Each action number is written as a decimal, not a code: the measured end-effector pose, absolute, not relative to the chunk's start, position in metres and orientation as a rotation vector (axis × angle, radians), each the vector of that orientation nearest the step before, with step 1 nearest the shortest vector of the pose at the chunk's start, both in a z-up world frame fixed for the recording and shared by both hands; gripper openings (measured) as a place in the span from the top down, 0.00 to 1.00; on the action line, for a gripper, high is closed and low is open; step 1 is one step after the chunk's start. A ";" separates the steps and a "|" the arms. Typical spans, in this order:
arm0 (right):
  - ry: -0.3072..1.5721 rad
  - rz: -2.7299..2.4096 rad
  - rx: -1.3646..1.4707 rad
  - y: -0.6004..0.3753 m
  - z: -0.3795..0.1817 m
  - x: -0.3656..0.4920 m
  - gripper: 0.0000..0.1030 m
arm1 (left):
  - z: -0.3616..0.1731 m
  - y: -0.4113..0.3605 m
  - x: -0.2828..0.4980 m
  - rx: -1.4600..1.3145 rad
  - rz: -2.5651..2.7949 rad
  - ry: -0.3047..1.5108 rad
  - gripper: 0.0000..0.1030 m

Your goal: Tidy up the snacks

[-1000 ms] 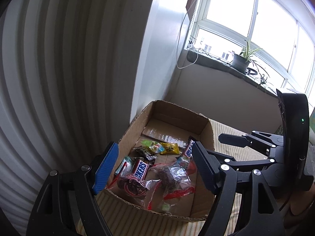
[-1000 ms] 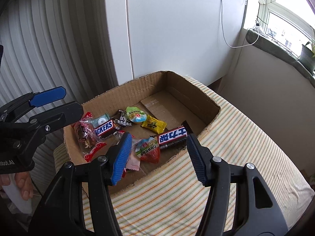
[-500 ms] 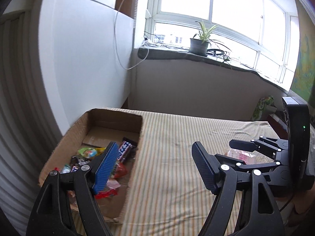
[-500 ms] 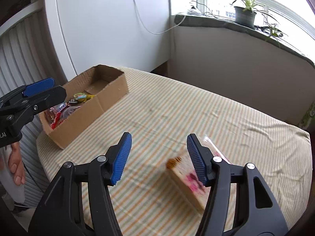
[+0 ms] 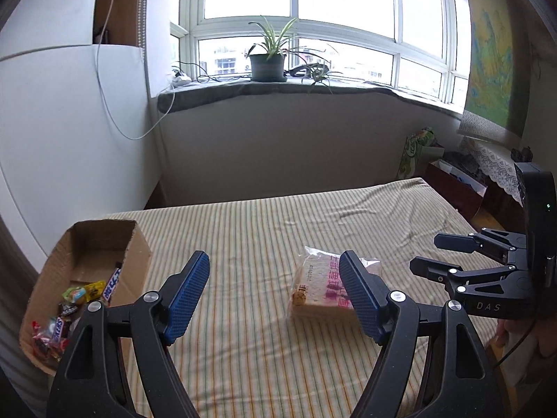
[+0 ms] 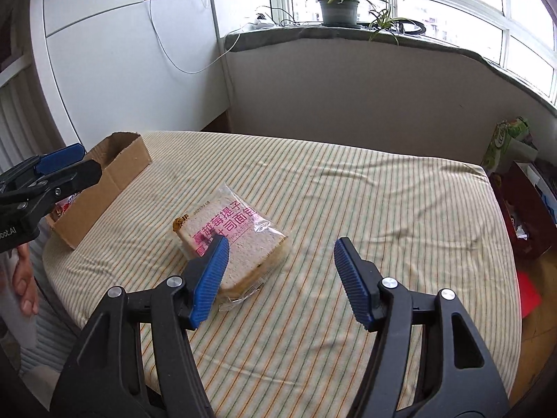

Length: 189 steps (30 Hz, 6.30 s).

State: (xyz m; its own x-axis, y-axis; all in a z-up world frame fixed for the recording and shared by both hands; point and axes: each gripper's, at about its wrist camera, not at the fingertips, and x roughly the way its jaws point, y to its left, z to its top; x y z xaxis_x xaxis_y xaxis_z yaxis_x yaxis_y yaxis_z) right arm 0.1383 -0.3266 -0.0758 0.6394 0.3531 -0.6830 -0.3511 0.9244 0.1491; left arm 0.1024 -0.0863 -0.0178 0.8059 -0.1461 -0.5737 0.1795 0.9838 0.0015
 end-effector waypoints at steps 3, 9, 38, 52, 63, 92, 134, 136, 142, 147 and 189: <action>0.787 0.400 0.007 -0.323 -0.080 0.141 0.36 | -0.018 -0.089 0.106 0.060 -0.174 0.613 0.25; 0.823 0.393 0.022 -0.318 -0.094 0.147 0.36 | -0.029 -0.089 0.119 0.048 -0.184 0.639 0.25; 0.914 0.469 0.066 -0.283 -0.156 0.147 0.26 | -0.126 -0.103 0.191 -0.174 -0.392 0.946 0.25; 0.885 0.477 0.006 -0.265 -0.160 0.154 0.37 | -0.133 -0.111 0.191 -0.170 -0.450 0.883 0.39; 0.869 0.462 0.011 -0.266 -0.159 0.151 0.39 | -0.130 -0.115 0.189 -0.158 -0.454 0.880 0.40; 0.553 0.429 -0.118 -0.237 -0.003 0.062 0.40 | 0.009 -0.097 0.106 -0.126 -0.454 0.561 0.40; 0.561 0.849 -0.323 0.043 -0.006 0.085 0.40 | 0.003 0.165 0.062 -0.283 -0.033 0.467 0.40; 0.600 0.859 -0.339 0.046 -0.016 0.091 0.39 | -0.003 0.163 0.068 -0.283 -0.029 0.483 0.40; 0.593 0.803 -0.341 0.034 -0.039 0.088 0.13 | -0.022 0.172 0.069 -0.219 0.123 0.481 0.20; 0.618 0.796 -0.353 0.037 -0.046 0.086 0.13 | -0.036 0.183 0.062 -0.245 0.174 0.521 0.20; 0.537 0.118 -0.012 -0.321 -0.015 0.043 0.00 | 0.013 -0.106 0.056 0.061 -0.190 0.517 0.14</action>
